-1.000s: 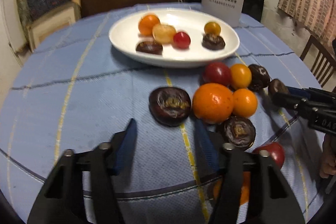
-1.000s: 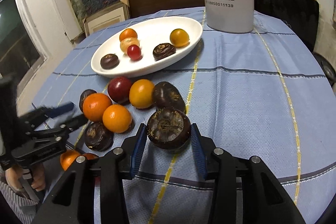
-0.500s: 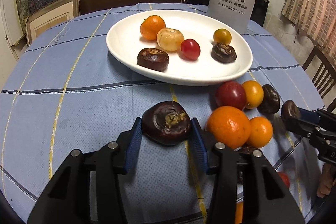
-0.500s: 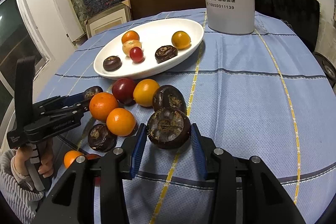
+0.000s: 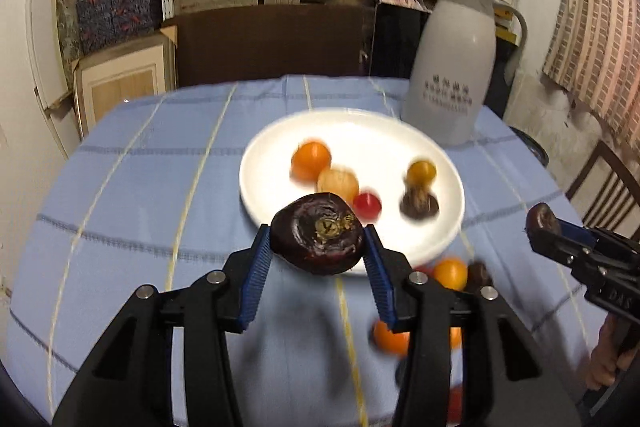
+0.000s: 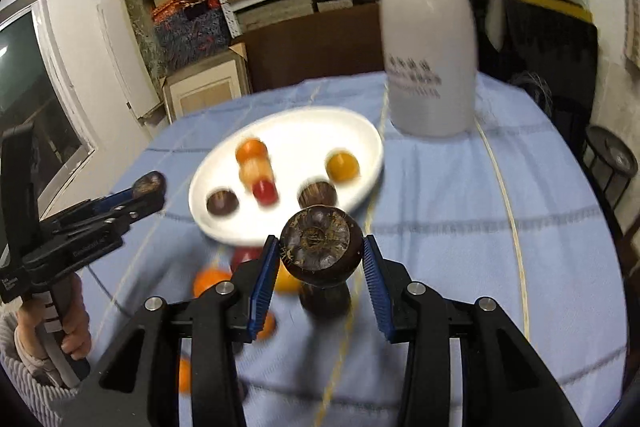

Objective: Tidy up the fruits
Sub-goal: 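Release both dates onto the white plate and pull both tools back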

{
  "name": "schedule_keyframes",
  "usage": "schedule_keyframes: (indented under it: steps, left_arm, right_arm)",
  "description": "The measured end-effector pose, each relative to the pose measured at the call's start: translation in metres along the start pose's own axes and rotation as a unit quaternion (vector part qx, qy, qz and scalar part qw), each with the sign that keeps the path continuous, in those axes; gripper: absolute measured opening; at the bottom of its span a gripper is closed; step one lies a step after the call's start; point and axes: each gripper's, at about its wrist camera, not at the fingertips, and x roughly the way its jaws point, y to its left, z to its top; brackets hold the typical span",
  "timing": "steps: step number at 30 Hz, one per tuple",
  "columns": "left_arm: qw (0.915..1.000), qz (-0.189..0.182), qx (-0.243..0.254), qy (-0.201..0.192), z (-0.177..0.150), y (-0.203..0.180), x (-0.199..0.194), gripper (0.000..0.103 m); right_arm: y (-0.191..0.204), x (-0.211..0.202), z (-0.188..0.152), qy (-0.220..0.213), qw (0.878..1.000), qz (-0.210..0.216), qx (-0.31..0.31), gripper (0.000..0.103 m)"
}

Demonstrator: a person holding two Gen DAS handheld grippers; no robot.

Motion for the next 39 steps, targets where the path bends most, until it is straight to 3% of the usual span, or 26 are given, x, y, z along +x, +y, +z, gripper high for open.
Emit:
schedule_keyframes:
  steps: [6, 13, 15, 18, 23, 28, 32, 37, 39]
  left_arm:
    - [0.9992, -0.005, -0.030, 0.024, 0.024, 0.006, 0.055, 0.045]
    - [0.9975, -0.014, -0.038, 0.058, 0.018, 0.017, 0.106, 0.046]
    - [0.9979, -0.004, -0.026, 0.059, 0.014, 0.015, 0.108, 0.057]
    - [0.9985, 0.011, -0.030, 0.044, 0.014, 0.019, 0.096, 0.066]
    - [0.9986, 0.012, -0.045, 0.024, 0.007, 0.023, 0.054, 0.069]
    - [0.9993, 0.000, -0.030, 0.021, -0.040, 0.016, 0.003, 0.070]
    - [0.9997, -0.014, 0.000, 0.021, -0.088, 0.004, -0.033, 0.070]
    - [0.9969, -0.046, 0.035, 0.053, -0.133, -0.013, -0.049, 0.070]
    - [0.9958, -0.057, 0.052, 0.050, -0.140, -0.022, -0.054, 0.070]
  right_arm:
    - [0.011, 0.056, 0.030, 0.019, 1.000, 0.017, 0.007, 0.043]
    - [0.036, 0.105, 0.043, 0.033, 0.999, 0.014, -0.031, 0.043]
    - [0.035, 0.106, 0.042, 0.029, 0.999, 0.010, -0.029, 0.049]
    - [0.030, 0.092, 0.043, 0.018, 1.000, 0.011, -0.020, 0.051]
    - [0.022, 0.045, 0.038, -0.011, 1.000, 0.024, 0.000, 0.057]
    - [0.012, 0.008, -0.004, -0.023, 1.000, 0.020, 0.008, 0.060]
    - [-0.003, -0.008, -0.043, -0.006, 0.999, 0.027, 0.030, 0.060]
    - [-0.003, -0.032, -0.075, -0.003, 0.999, 0.042, 0.021, 0.061]
    - [0.001, -0.043, -0.086, -0.008, 0.999, 0.050, 0.011, 0.067]
